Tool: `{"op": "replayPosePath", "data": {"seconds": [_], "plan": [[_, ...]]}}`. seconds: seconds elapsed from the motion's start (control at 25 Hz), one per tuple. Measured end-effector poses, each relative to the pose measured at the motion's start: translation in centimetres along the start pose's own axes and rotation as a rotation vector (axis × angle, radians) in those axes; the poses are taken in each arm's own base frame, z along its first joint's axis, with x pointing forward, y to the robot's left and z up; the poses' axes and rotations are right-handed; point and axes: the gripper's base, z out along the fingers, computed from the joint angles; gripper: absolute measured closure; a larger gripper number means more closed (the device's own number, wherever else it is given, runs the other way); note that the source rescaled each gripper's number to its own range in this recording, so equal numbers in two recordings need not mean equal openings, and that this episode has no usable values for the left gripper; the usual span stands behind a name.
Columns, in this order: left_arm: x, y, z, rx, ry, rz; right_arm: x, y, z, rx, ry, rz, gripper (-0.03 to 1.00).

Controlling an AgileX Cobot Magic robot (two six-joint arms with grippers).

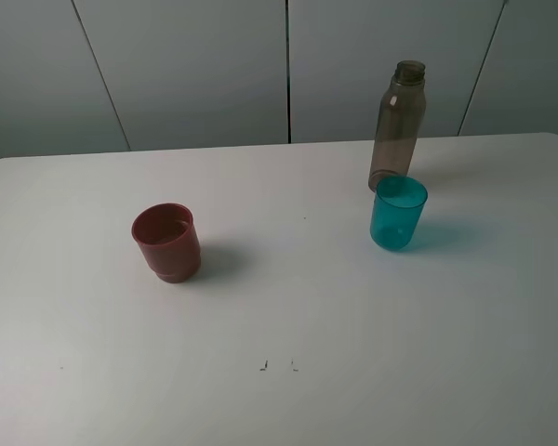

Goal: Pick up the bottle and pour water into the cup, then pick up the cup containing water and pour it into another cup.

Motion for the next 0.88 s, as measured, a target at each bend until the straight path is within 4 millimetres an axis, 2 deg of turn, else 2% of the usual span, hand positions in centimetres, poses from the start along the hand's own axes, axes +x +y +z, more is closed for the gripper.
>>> {"op": "replayPosePath", "data": {"seconds": [0.16, 0.44, 0.88], "plan": [[0.0, 0.0, 0.0, 0.000, 0.000, 0.000, 2.0, -0.3, -1.5, 0.010, 0.019, 0.000, -0.03], [0.0, 0.0, 0.0, 0.000, 0.000, 0.000, 3.5, -0.3, -3.3, -0.017, -0.121, 0.011, -0.03], [0.0, 0.0, 0.0, 0.000, 0.000, 0.000, 3.6, -0.2, -2.8, -0.030, -0.162, 0.015, -0.03]]}}
